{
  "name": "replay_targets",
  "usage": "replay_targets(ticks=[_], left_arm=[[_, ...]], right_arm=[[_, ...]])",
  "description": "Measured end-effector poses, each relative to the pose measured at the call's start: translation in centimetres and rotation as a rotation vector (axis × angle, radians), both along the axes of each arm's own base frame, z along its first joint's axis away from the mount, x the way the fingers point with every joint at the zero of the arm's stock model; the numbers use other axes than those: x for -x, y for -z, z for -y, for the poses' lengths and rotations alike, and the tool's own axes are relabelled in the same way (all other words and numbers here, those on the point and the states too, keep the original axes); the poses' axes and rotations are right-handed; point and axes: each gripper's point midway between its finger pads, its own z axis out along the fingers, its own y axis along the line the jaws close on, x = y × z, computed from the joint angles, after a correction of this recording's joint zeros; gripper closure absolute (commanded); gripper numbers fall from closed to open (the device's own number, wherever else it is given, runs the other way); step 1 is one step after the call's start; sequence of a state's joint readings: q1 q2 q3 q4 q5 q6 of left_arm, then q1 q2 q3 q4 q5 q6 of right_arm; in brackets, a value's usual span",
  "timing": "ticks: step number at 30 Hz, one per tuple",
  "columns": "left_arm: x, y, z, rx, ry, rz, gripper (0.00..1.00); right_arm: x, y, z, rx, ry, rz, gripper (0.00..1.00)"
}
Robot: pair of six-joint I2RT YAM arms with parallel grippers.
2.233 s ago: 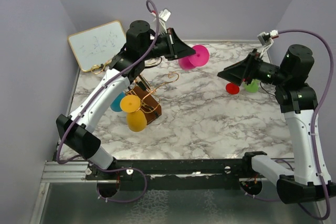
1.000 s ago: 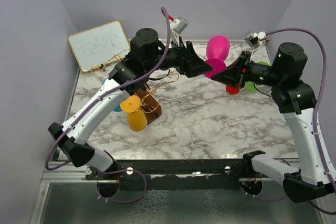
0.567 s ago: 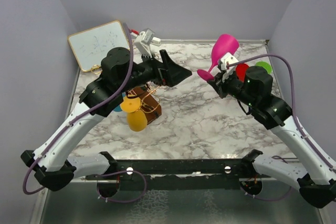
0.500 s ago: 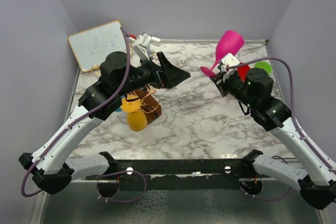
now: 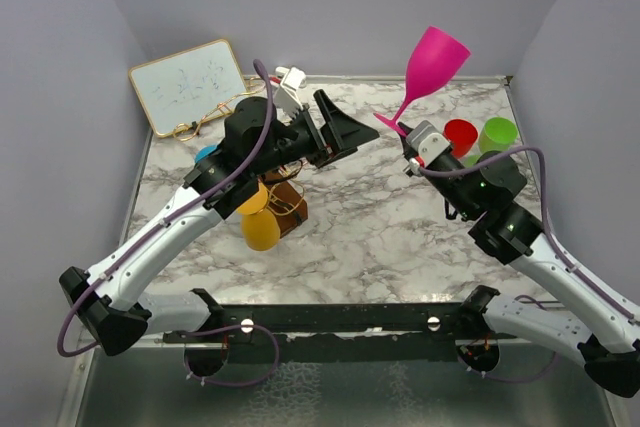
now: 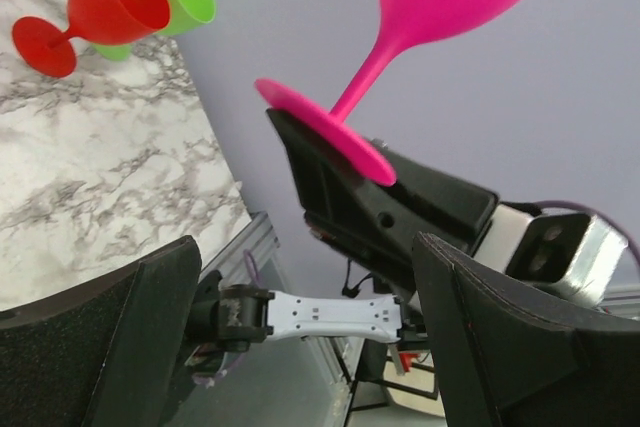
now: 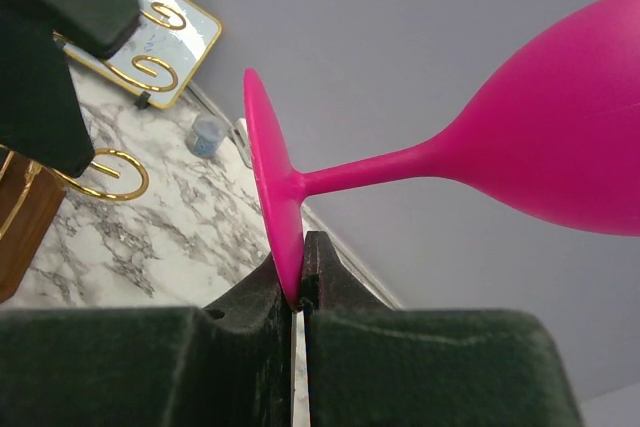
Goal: Take the wine glass off the wine glass rack
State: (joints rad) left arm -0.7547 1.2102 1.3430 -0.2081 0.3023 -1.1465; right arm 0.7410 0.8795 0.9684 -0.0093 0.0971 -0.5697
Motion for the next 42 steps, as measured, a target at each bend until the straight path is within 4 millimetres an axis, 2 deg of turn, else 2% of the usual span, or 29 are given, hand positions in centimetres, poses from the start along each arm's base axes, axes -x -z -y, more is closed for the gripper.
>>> replay_targets(ticks=[7,15,26,31,34,36,42], left_arm=[[-0.2,-2.4,0.4,0.098,-0.006,-0.002,0.13],[-0.7,-3.5,0.9,0.130,-0.005,0.002,0.19],[-2.0,-2.2,2.9,0.132,0.028,-0.032,0.44],[-2.1,-2.2,3.4,0.146,0.051,-0.035,0.68],[-1.9,-2.4,3.5,0.157,0.062,-0.047,0.89],[-1.8,-2.5,3.5,0.165,0.065,-0.066,1.00],[-1.7,-2.4,3.2,0.163,0.051,-0.095,1.00]], right_arm=[[0.9,-0.5,-0.2,0.041,-0.017,0.084,0.99],[1.8,-0.9,-0.8,0.071,-0.048,0.133,0.99],[2.2,-0.7,-1.4,0.086,-0.077,0.146,0.99],[2.3,-0.7,-1.6,0.090,-0.083,0.150,0.99],[2.3,-0.8,-1.5,0.097,-0.078,0.160,0.97],[2.1,-0.8,-1.3,0.109,-0.066,0.172,0.91],[2.1,-0.7,-1.3,0.119,-0.062,0.173,0.62]])
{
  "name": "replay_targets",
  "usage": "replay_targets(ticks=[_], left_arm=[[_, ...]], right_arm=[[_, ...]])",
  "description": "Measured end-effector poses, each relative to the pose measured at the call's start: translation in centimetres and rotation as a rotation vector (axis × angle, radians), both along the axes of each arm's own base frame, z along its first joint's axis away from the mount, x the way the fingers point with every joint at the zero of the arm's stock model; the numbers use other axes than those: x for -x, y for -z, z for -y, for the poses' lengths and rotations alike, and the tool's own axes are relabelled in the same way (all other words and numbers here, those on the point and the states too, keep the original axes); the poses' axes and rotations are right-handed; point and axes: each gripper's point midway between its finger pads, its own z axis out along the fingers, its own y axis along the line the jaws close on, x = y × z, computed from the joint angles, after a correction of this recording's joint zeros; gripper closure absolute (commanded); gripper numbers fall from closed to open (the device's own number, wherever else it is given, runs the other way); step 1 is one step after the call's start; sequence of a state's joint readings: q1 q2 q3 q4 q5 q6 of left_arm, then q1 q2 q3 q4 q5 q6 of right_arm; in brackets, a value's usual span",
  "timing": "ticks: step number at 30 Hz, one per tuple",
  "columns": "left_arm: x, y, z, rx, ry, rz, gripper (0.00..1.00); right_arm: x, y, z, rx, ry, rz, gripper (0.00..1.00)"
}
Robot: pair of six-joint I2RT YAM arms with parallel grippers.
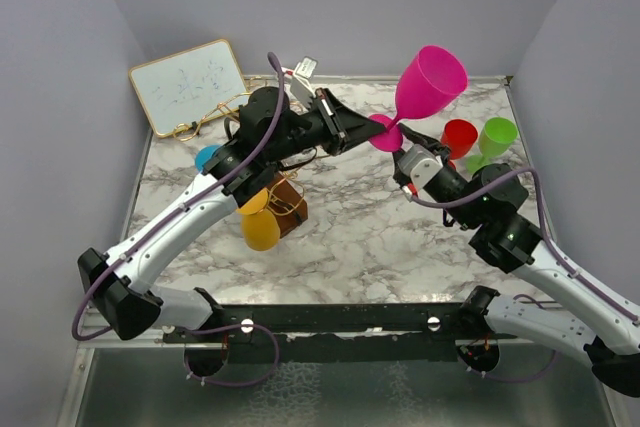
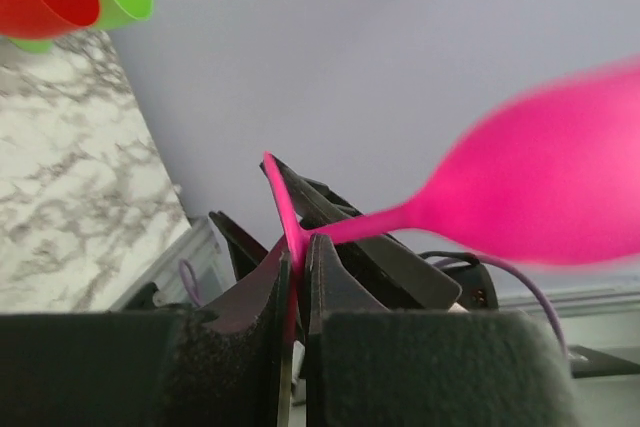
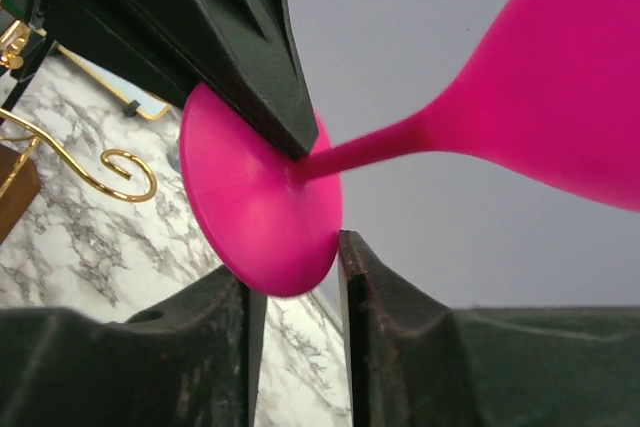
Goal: Take the wine glass off the wine glass rack
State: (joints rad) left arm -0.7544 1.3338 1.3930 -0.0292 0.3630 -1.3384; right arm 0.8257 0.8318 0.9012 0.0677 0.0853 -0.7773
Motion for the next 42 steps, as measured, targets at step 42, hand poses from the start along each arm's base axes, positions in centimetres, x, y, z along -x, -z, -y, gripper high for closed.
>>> replay_targets(ticks=[42], left_arm=[[4.4,1.0,-20.2,-0.571,-0.533,0.482,1.00]], right_arm=[[6.3,-8.1,-7.1,-0.370,-0.331,-0.960,0.28]])
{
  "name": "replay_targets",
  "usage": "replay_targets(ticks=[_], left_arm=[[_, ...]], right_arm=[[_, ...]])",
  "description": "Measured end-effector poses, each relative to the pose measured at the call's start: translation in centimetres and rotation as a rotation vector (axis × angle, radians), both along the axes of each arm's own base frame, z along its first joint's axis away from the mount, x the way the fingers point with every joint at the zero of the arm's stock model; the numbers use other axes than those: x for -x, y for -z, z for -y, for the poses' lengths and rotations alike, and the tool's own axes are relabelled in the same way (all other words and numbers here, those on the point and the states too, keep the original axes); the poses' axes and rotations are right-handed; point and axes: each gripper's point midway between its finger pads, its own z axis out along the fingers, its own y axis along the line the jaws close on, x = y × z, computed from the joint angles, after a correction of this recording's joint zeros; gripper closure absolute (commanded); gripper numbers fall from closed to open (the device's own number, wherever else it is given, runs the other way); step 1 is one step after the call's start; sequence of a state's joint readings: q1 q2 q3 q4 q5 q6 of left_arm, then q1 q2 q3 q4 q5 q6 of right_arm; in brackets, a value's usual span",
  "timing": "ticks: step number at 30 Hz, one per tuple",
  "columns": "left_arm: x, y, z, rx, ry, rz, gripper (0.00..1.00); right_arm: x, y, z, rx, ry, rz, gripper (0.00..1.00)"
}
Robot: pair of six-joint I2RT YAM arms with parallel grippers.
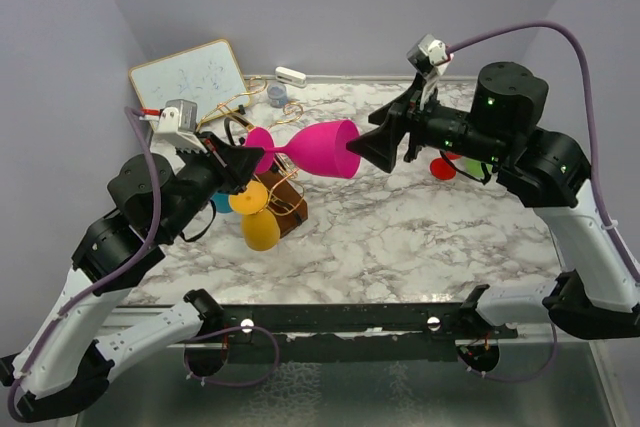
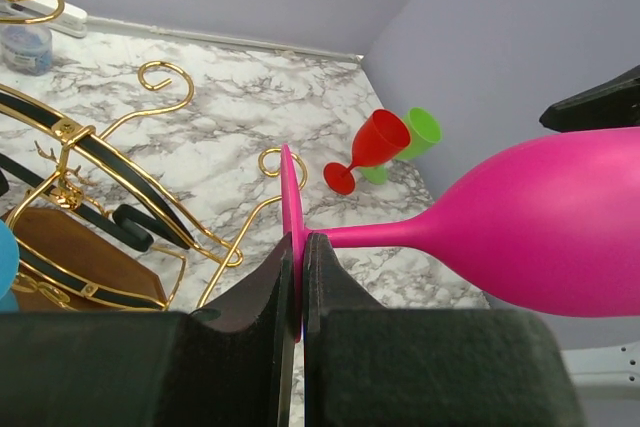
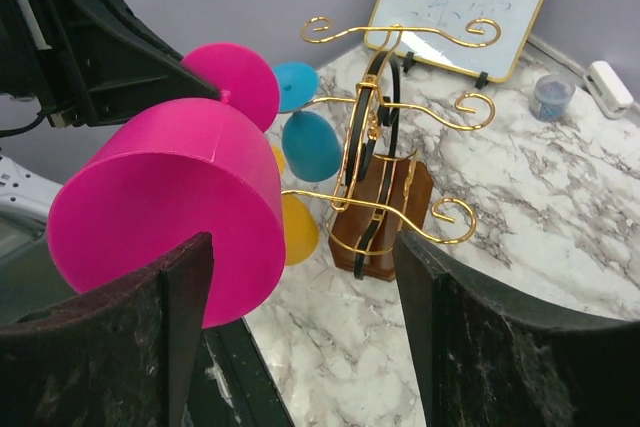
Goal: Take the wine glass off the wine glass rack
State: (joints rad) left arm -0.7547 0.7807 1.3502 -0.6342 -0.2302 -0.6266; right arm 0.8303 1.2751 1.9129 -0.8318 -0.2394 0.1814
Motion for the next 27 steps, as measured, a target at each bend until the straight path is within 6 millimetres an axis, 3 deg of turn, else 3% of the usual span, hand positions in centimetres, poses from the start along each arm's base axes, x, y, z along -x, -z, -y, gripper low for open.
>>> replay_targets(ticks=[2,4,5,7,8,10,13,17,19,23,27], left_arm=[[0.0,0.0,0.2,-0.003,0.010,0.003,1.00],[0.0,-0.2,0.5,-0.002,0.022,0.009,1.00],[0.0,-0.2,0.6,-0.002,0.026,0.012,1.00],[0.0,-0.4,0.8,0.001,0.039,0.017,1.00],[0.1,-0.4,0.9,0.002,0.043,0.019,1.00],[0.0,-0.5,1.0,0.004,0.048,0.022,0.97],[-0.1,-0.1,0.8,-0.015,0.038,0.015,0.76],[-0.2,0.0,0.7,-0.018,0.029,0.012,0.34],[-0.3,0.0,0.6,-0.013,0.018,0.010,0.03],[-0.7,0.1,0.1,-0.013,-0.019,0.004,0.01],[-0.9,0.1,-0.4,-0.016,-0.048,0.006,0.01]], right_arm=[[0.0,0.5,-0.2,0.011,-0.009,-0.014,0.32],[0.1,0.6,-0.4,0.013,-0.018,-0.018,0.45],[0.1,0.7,-0.5,0.013,-0.023,-0.019,0.56],[0.2,0.8,-0.6,0.013,-0.032,-0.025,0.90],[0.2,0.9,-0.8,0.015,-0.039,-0.028,0.98],[0.3,1.4,-1.1,0.022,-0.051,-0.042,0.99],[0.3,2.3,-1.4,0.028,-0.058,-0.070,0.99],[0.3,3.1,-1.3,0.037,-0.051,-0.083,0.99],[0.2,3.4,-0.8,0.040,-0.028,-0.086,0.99],[0.0,3.1,1.2,0.029,0.065,-0.070,0.99],[0.1,1.4,5.2,-0.015,0.221,-0.024,0.99]])
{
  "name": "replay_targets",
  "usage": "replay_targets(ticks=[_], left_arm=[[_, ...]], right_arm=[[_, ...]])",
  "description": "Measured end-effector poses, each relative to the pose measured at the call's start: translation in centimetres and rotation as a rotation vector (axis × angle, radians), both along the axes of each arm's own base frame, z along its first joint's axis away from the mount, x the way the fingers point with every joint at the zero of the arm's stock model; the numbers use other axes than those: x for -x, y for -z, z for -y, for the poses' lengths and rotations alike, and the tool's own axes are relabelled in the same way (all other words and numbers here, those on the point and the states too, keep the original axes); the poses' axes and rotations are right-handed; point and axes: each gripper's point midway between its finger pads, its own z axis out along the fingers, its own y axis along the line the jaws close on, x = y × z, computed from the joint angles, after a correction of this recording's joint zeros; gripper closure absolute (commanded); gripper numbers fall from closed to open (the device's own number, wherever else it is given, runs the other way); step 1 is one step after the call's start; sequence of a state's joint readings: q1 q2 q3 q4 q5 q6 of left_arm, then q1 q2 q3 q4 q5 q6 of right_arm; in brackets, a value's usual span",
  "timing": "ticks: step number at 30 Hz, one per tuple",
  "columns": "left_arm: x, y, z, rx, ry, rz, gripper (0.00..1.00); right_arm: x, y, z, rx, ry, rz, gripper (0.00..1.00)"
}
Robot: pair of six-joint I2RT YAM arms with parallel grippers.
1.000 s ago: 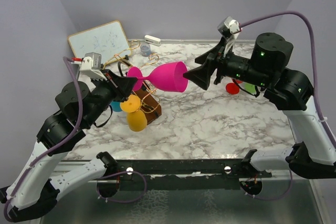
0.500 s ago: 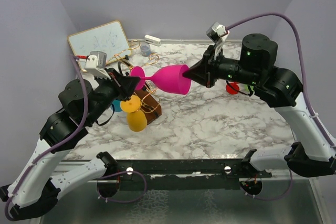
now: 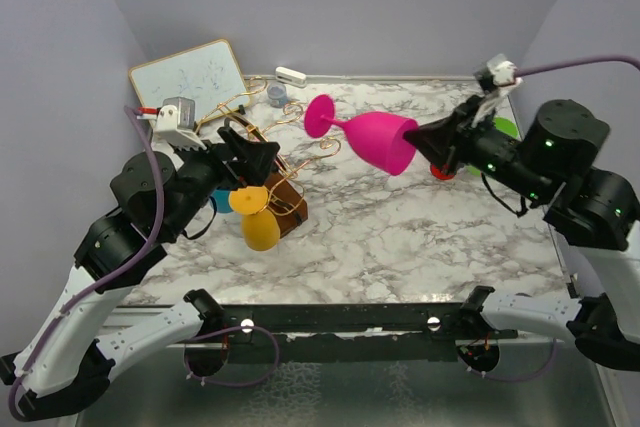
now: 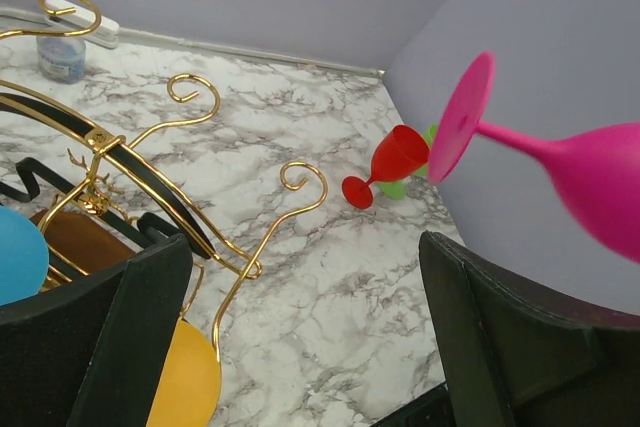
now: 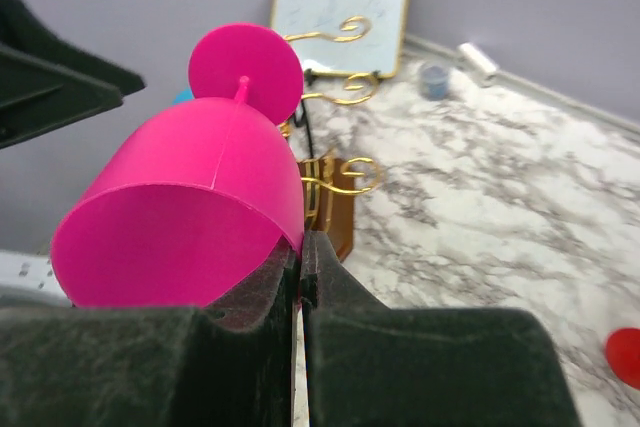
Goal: Take the wine glass off the wine glass rack
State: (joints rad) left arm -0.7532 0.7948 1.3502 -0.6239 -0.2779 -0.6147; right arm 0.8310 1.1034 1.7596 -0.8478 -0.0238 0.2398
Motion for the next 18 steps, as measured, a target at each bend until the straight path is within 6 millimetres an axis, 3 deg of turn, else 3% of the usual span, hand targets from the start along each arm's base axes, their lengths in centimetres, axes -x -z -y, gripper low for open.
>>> replay_targets(ticks=[4,6,8,12,15,16,18], left_arm=[[0.1,-0.3,-0.2,-0.002,-0.002,0.014,0.01],[0.0,-0.4,-0.2,-0.004,-0.001,0.025,0.01],[-0.1,-0.5,-0.1,-0.009,0.003,0.036,0.09],[-0.1,-0.7,0.2,-0.019,0.015,0.052,0.26],[-0.1,-0.9,0.2,-0.021,0.020,0.062,0.28],[0.0,-0.9,0.1,-0.022,0.020,0.065,0.28],[0.1,-1.2,-0.1,-0.018,0.020,0.074,0.28]], right_arm=[[-0.7,-1.7,5.1,-0.032,0.224,0.056,0.99],[-1.5,-1.9,6.8,-0.028,0.325,0.069,0.99],[-3.1,-1.3,7.8,0.008,0.431,0.068,0.99],[-7.9,2.8,6.4,0.184,0.572,0.012,0.99],[-12.4,7.1,5.1,0.311,0.611,-0.069,0.99],[-14.3,8.9,5.4,0.340,0.617,-0.115,0.99],[-17.9,12.1,7.9,0.374,0.667,-0.212,0.99]])
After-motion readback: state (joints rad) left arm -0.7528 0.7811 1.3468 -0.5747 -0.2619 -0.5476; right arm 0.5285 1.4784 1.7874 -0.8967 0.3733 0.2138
